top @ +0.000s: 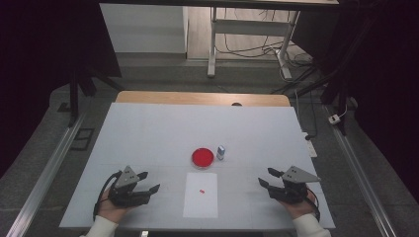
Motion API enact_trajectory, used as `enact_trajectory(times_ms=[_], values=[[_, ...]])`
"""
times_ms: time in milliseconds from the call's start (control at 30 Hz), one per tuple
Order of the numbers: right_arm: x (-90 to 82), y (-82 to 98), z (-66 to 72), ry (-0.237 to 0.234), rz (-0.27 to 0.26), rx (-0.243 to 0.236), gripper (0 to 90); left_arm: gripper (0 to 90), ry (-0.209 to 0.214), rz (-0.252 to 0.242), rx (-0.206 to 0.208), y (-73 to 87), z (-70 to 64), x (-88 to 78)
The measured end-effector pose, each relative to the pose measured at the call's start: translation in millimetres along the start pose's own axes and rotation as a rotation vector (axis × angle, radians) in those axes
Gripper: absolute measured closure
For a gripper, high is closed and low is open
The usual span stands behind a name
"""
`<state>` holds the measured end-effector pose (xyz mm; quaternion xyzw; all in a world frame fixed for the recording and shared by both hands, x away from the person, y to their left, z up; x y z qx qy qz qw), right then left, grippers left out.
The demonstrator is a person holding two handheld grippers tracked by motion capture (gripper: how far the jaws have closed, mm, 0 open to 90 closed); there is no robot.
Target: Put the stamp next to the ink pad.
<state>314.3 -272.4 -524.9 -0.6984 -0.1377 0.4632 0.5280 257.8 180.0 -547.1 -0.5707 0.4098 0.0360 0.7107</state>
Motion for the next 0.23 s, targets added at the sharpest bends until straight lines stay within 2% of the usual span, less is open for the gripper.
enact_trajectory(times_ms=[233], values=[[-0.5,0.3,-1.5,0.002,0.003,0.003,44.8,35.3,0.000,0.001,0.002,0.2,0.2,0.1]])
Point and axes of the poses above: each handheld gripper's, and its own axes: x roughly forward along the jaws, y roughly out of its underside, z roughly to its left, the point moved 4 cm from there along x, roughly forward along the jaws, and after that the axes turned 7 degrees about -y, right-handed, at the moved point
